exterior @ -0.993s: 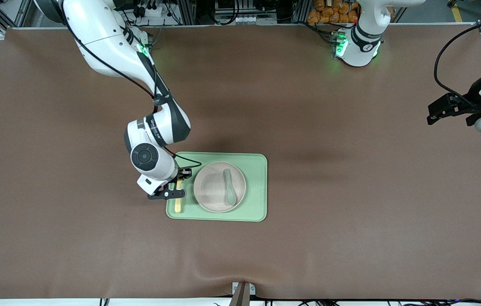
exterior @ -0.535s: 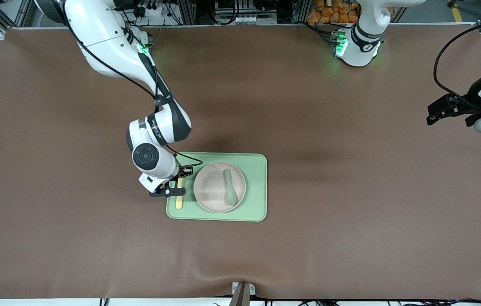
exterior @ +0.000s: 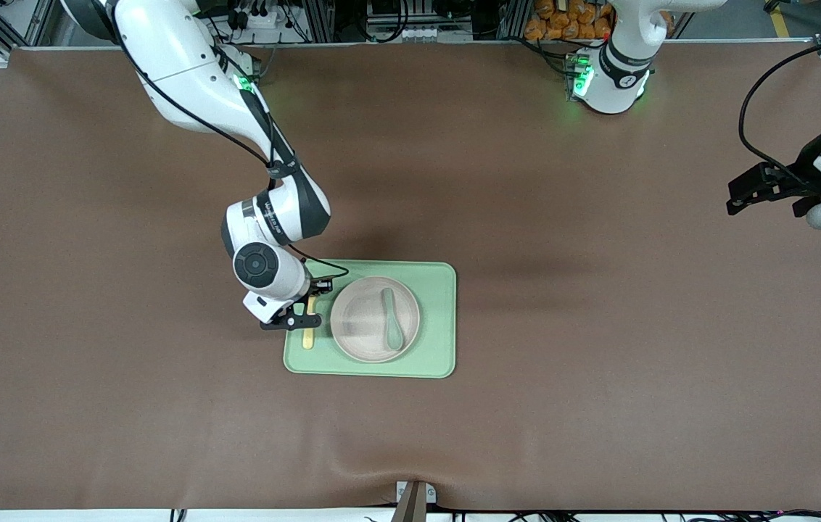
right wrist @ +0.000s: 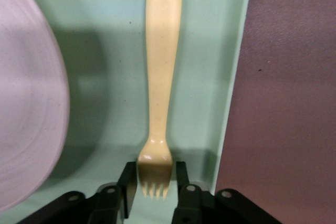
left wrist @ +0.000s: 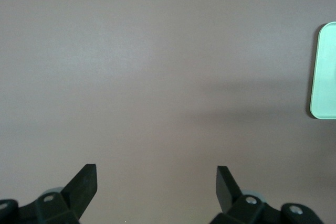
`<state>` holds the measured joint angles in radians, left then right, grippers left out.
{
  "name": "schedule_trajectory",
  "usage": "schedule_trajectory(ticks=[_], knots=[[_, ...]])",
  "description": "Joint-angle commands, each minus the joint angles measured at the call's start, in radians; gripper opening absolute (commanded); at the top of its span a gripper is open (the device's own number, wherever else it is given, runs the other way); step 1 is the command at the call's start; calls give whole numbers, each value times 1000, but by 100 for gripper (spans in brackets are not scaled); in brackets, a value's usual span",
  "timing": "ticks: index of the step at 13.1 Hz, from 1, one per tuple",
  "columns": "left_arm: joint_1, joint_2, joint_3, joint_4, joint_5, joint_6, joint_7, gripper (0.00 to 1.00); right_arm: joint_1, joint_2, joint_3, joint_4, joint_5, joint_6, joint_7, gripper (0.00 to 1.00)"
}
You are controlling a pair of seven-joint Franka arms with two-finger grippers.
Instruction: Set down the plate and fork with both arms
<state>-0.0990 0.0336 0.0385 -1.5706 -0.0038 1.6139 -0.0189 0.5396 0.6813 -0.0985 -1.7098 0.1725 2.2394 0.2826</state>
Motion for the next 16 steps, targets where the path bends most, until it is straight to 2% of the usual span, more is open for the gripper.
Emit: schedule_trajectory(ticks=[1, 6, 16], knots=[[7, 6, -5, 12, -13, -2, -3, 100, 5, -23, 0, -24, 12, 2, 7, 100], [7, 8, -5, 12, -13, -2, -4, 100, -24, -78, -4, 15, 9, -56, 3, 100], [5, 9, -5, 14, -13, -2, -7, 100, -332, -399, -4, 19, 1, -429, -169, 100]])
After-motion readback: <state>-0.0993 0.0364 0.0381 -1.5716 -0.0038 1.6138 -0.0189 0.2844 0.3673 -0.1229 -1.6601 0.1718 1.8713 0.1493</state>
